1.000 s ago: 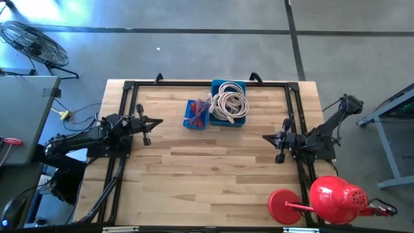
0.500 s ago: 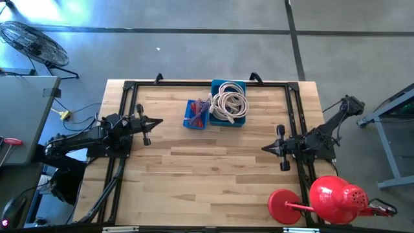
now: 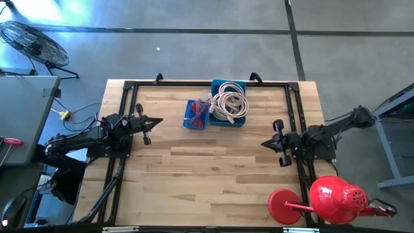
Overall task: Pick & Place USB Port
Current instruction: Return to Home Position
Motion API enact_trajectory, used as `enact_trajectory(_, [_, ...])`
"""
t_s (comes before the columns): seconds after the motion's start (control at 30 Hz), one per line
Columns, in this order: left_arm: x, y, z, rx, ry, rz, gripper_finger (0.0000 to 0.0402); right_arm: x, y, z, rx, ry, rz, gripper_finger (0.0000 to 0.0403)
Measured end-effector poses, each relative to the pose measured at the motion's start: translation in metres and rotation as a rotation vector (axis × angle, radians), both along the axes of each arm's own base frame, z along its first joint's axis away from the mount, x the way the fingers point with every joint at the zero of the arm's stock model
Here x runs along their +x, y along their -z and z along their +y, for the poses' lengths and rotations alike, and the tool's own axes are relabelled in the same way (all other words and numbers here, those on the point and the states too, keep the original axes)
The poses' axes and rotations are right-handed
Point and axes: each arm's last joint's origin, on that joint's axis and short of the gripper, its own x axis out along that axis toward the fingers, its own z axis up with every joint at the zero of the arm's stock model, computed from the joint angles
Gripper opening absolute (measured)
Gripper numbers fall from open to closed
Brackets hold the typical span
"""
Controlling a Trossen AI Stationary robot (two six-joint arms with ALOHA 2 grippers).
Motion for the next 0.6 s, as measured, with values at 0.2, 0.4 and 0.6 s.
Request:
enact_trajectory(0.2, [0.0000,0.0002,0.0000,0.004,0.001,0.004,0.0000,0.0022,0.0048,-0.0067,-0.017,0.049,-0.006,0.0000])
enact_trajectory(0.4, [0.0000,0.0010,-0.0001,0.005,0.003,0.012,0.0000,0.0027,0.0052,-0.0086,-0.034,0.047,-0.005,0.0000])
enact_trajectory(0.6, [0.0001,0.0010,-0.0002,0.011,0.008,0.014,0.0000,0.0027,0.0050,-0.0084,-0.060,0.039,-0.009,0.0000])
